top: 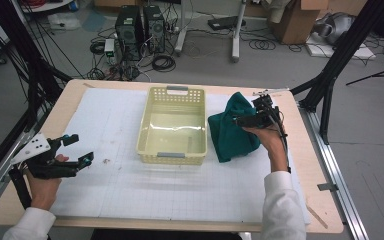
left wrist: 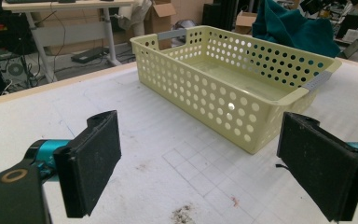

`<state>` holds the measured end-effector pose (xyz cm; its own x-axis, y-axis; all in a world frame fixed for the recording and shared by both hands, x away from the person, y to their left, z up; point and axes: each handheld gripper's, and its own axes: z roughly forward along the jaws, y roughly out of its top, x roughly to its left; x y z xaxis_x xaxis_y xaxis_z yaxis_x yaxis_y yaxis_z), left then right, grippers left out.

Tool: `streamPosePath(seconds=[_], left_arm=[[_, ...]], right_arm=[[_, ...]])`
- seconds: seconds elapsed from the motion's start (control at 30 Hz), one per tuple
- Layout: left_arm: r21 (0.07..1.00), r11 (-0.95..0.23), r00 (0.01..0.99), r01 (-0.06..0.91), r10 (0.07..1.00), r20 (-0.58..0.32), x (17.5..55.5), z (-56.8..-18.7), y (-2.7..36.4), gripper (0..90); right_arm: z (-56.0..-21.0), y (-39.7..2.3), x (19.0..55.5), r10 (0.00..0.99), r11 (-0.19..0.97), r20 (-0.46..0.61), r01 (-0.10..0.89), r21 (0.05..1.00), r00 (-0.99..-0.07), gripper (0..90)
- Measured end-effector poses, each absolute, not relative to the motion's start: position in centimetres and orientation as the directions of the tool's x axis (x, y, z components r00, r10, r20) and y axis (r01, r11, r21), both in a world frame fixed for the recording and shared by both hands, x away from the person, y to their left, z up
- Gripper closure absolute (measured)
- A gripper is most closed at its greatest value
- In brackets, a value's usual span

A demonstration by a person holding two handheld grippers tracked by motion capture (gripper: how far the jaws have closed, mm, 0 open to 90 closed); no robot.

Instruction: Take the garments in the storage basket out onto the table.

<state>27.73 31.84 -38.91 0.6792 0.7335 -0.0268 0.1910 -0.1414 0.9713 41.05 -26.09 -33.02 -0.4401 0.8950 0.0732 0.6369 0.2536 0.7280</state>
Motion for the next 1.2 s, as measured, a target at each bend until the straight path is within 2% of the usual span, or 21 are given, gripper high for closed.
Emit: streamPosePath(seconds=[0.67,0.87,1.2], left_arm=[[0.973,-0.137,0.681,0.185,0.732,-0.026,27.6,-38.8,31.8,13.8],[0.973,-0.140,0.681,0.184,0.732,-0.024,27.6,-38.8,31.9,13.8],[0.974,-0.136,0.681,0.183,0.732,-0.026,27.6,-38.8,31.9,13.8]], right_arm=[[-31.2,-25.0,37.2,0.854,0.282,0.045,0.533,0.798,-0.519,0.5],[-31.4,-25.0,36.0,0.844,0.273,0.049,0.506,0.818,-0.535,0.5],[-33.0,-25.1,33.0,0.820,0.228,0.049,0.402,0.887,-0.571,0.5]])
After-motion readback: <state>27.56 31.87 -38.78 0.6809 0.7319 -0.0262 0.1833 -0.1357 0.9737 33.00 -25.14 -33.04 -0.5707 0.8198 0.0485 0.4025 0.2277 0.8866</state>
